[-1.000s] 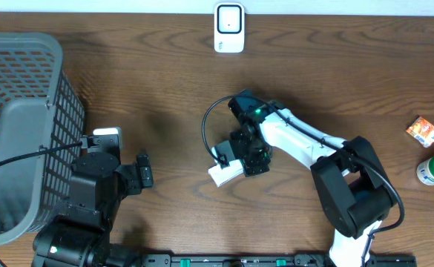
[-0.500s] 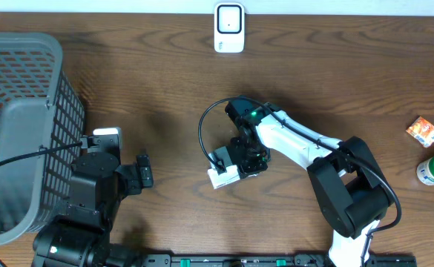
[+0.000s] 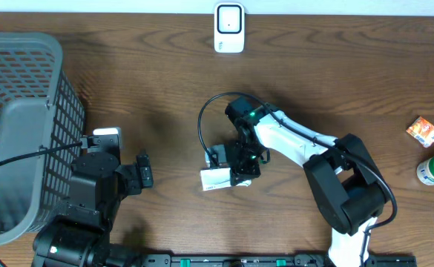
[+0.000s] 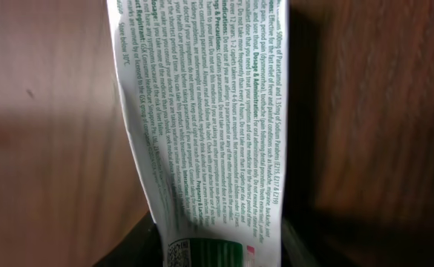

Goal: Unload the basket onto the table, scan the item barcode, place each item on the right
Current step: 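Lift the Panadol box and turn it toward the scanner, then hold the Panadol box barcode in front of the scanner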

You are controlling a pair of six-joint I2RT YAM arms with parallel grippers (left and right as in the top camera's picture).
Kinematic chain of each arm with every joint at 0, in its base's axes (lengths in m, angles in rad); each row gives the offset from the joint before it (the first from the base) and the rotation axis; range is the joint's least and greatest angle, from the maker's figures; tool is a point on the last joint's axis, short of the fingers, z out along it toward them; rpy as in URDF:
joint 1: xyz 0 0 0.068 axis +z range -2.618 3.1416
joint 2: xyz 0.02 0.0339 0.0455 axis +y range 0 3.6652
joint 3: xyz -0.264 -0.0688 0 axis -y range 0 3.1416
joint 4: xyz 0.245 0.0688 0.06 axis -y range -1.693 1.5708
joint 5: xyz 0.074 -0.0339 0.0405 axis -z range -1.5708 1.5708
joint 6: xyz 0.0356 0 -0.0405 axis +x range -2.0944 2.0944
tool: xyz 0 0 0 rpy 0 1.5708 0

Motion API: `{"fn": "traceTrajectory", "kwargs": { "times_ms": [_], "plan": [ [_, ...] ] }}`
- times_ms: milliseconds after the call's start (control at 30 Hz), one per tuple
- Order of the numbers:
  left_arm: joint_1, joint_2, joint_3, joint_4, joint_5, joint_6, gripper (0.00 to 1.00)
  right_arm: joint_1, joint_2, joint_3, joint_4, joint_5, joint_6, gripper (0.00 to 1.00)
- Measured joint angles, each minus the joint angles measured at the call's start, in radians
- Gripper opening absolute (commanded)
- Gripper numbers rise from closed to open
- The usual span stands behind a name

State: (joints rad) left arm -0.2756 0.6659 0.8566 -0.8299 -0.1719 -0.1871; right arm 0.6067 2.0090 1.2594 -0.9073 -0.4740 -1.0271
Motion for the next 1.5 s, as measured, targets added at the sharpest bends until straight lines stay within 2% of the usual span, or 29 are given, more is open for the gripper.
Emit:
{"fn": "traceTrajectory", "kwargs": {
  "times_ms": [400,933,1100,1233,1367,1500],
  "plan": [
    [0.000,0.000,0.000,0.000,0.000,0.000,0.96,0.022,0.032,0.116,0.001,-0.338,0.216,0.36],
    [0.000,0.000,0.000,0.000,0.000,0.000,0.96,-0.025,0.032,0.151,0.442,-0.626,0.666,0.40],
    [0.000,0.000,0.000,0.000,0.000,0.000,0.96,-0.046,0.032,0.151,0.470,-0.675,0.764,0.39],
    [0.000,0.000,0.000,0.000,0.000,0.000,0.96,-0.080,0.032,0.152,0.492,-0.709,0.839,0.27],
    [0.000,0.000,0.000,0.000,0.000,0.000,0.96,-0.118,0.032,0.152,0.428,-0.724,0.901,0.29],
    [0.000,0.000,0.000,0.000,0.000,0.000,0.96,-0.137,0.032,0.153,0.359,-0.713,0.885,0.31]
  ]
}}
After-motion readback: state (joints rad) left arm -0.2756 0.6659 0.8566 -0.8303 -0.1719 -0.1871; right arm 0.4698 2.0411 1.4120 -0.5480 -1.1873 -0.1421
